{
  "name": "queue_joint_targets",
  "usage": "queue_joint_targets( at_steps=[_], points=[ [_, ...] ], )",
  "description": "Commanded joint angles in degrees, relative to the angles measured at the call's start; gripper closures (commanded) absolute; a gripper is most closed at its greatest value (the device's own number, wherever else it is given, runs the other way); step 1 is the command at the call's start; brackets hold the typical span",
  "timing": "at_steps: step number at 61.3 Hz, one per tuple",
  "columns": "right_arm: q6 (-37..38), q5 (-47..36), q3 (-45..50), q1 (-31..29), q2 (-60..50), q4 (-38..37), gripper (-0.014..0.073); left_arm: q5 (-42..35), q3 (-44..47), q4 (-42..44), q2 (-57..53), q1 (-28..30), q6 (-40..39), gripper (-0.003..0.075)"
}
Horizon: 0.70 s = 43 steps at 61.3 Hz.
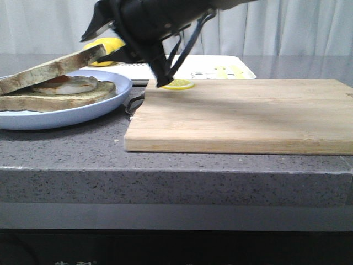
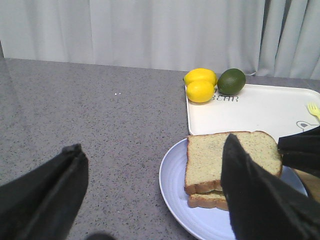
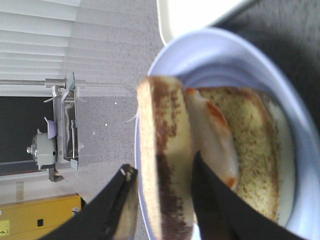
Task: Place bread and move sandwich to tray
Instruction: 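Lower the bread onto the egg and open the right gripper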
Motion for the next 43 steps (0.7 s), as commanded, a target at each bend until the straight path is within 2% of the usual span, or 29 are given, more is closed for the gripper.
queue_joint_targets(
  at_steps=[1, 10, 30, 43],
  points=[
    [-0.4, 3.4, -1.7, -1.8, -5.3, -2.5, 0.0292, -5.1, -1.5, -0.5, 0.8, 0.1, -0.3, 0.0176],
    [-0.4, 5.8, -1.7, -4.3, -8.6, -9.7, 0.0292, -5.2, -1.5, -0.5, 0.8, 0.1, -0.3, 0.0176],
    [-0.4, 18.3, -1.7, -7.3, -21.2, -38.3, 0.0293, -5.4, -1.5, -0.5, 0.8, 0.1, -0.3, 0.0176],
    [-0.4, 24.8, -1.7, -7.3, -31.3, -52.1, 0.0293, -5.3, -1.5, -0.5, 0.8, 0.1, -0.3, 0.0176]
  ],
)
